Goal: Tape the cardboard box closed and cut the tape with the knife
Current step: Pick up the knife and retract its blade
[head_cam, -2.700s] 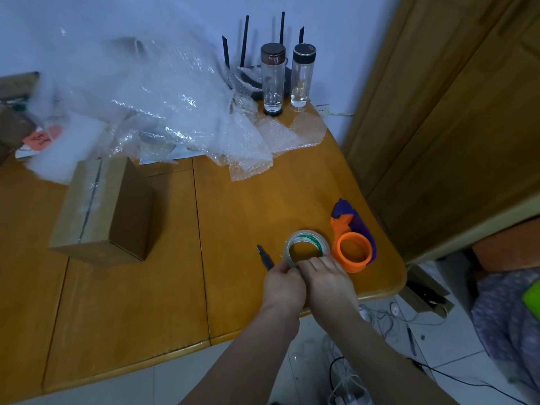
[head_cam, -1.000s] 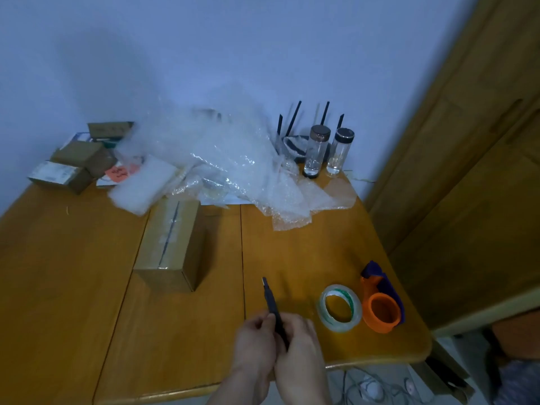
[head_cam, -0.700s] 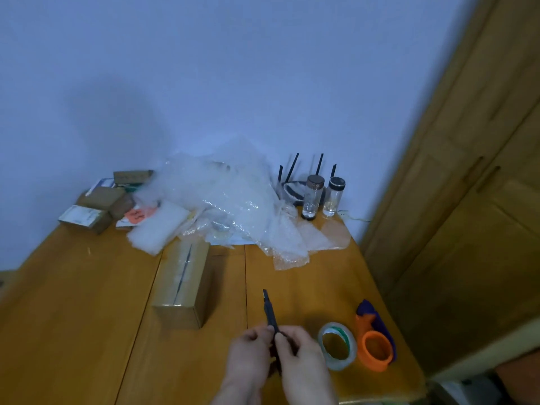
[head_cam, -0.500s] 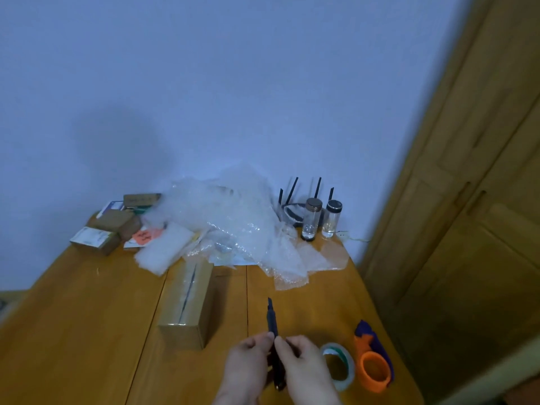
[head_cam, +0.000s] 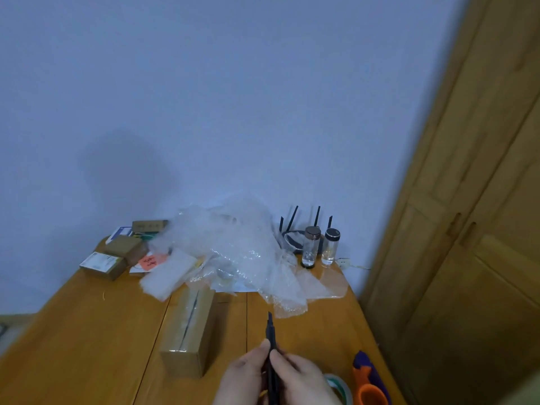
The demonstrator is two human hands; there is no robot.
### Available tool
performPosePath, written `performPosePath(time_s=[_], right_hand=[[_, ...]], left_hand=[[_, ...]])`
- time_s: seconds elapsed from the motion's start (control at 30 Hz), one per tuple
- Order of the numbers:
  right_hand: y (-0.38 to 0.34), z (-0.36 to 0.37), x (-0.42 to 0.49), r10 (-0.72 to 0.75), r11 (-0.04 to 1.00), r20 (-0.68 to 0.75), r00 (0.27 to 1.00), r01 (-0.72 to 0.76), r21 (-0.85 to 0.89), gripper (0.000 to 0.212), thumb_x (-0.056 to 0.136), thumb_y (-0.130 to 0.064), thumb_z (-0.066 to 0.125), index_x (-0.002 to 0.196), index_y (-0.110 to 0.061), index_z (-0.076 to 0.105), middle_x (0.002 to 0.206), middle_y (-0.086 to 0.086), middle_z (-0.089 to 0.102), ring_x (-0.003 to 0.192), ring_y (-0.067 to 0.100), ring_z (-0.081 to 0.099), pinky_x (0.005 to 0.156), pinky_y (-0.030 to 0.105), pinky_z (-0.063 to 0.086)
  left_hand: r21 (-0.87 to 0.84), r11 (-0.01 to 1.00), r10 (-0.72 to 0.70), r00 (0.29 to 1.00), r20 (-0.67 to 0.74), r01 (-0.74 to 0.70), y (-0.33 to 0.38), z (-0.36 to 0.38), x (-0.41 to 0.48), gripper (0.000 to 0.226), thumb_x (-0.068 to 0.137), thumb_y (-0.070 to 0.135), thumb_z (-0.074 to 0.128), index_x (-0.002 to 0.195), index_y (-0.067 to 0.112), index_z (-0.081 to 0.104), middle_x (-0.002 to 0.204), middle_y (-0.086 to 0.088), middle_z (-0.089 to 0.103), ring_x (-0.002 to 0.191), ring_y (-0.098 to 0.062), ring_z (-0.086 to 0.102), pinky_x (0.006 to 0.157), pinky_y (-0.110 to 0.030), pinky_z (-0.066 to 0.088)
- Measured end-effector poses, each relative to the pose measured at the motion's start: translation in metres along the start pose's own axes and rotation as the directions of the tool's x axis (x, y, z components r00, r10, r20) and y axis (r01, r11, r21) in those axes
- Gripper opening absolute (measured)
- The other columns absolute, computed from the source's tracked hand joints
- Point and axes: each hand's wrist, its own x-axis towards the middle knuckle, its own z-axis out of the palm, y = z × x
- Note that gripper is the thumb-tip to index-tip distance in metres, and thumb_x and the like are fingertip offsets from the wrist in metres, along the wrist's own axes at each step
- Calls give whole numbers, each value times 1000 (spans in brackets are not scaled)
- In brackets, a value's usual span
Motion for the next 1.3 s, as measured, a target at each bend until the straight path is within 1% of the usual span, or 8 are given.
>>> performPosePath(time_s=[0.07,0.17,0.27,0.4,0.6,0.9,1.17,1.3], right_hand=[[-6,2,3,-34,999,-31,999,35,19,25,87,-44,73,98,-22,81,96,-1,83,97,18,78,101,43,56],[-26,4,-3,-92,994,-59,994,96,62,21,89,-47,70,92,-28,81,92,8,83,92,31,79,89,56,61],[-52,5,-10,-152,982,-56,987,157,101,20,96,-38,66,87,-27,79,92,23,79,84,43,76,82,69,58],[-86,8,-18,-265,951,-53,963,270,153,26,102,-25,59,91,-6,71,72,17,73,68,30,69,80,55,59],[-118,15,-31,-361,918,-78,929,369,145,27,105,-23,54,92,-4,69,70,10,73,66,23,68,66,40,59],[-134,29,-30,-395,906,-82,915,403,131,30,105,-19,53,95,5,66,55,0,65,50,12,60,52,26,55],[-138,43,-27,-454,878,-66,889,459,138,29,105,-15,52,94,6,67,67,7,67,61,15,63,66,37,56],[-137,52,-28,-476,867,-71,876,482,126,26,105,-12,51,96,6,67,73,13,69,66,19,64,70,41,55]], left_hand=[[-52,999,2,1000,3,-1,-1,10,12,79,97,57,49,131,-14,56,54,15,68,46,7,56,47,-1,39],[-121,990,91,988,124,-76,30,9,-3,39,94,33,64,100,-3,79,79,-18,74,58,-24,64,58,-34,50],[-100,985,154,981,116,-142,68,13,-10,33,99,27,60,102,0,78,82,-17,75,58,-21,68,47,-25,48],[-109,973,214,969,121,-202,107,25,-25,34,101,29,57,107,4,78,89,-17,79,61,-19,71,48,-25,50],[-125,962,255,961,103,-242,140,30,-37,37,101,30,56,113,-1,74,72,-9,75,47,-14,67,43,-22,47],[-190,946,284,954,94,-263,155,19,-30,37,101,27,57,118,-3,72,79,-10,73,46,-10,66,40,-21,48],[-150,952,282,954,98,-266,169,5,-35,32,102,26,55,110,4,77,86,-9,79,54,-10,69,50,-25,50],[-157,952,280,955,98,-263,174,0,-42,33,103,26,55,110,2,77,75,-5,77,45,-7,65,48,-24,48]])
